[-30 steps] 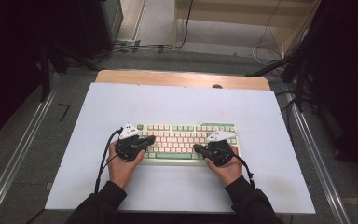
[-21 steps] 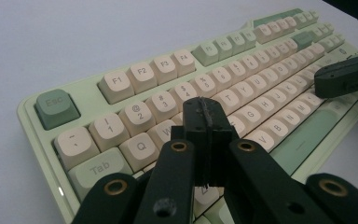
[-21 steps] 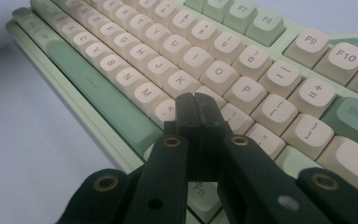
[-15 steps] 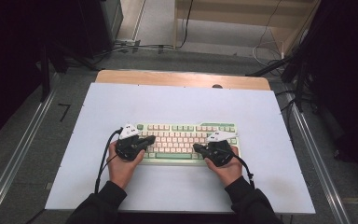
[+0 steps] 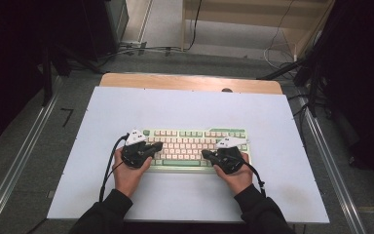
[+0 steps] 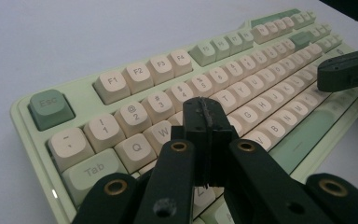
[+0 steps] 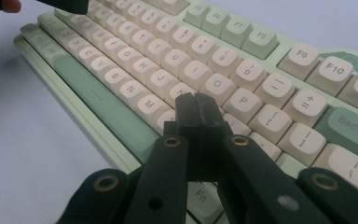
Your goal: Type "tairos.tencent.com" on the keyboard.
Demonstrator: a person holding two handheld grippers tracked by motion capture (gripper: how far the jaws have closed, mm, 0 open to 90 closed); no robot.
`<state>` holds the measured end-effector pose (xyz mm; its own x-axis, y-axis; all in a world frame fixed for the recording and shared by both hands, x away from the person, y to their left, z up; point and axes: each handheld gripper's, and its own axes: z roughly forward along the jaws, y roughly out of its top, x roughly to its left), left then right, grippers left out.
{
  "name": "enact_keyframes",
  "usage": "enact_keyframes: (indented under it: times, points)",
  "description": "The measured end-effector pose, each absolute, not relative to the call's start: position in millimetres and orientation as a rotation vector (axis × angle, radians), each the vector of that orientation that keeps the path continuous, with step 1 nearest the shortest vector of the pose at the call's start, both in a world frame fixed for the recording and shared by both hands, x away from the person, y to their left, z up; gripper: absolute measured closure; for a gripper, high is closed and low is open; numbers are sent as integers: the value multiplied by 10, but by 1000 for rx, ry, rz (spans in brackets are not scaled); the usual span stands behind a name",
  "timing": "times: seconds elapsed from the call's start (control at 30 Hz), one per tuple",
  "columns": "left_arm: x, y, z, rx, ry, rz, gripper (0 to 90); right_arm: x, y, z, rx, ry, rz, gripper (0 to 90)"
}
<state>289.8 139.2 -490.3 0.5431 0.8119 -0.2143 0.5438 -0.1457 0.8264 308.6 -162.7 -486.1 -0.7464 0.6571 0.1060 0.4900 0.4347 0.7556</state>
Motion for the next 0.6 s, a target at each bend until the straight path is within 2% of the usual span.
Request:
enact_keyframes:
  times: [0.6]
  points:
    - [3057,1155,-4912,1823,1100,309,900,3134,-1622,-4839,1032,2453,1241,883]
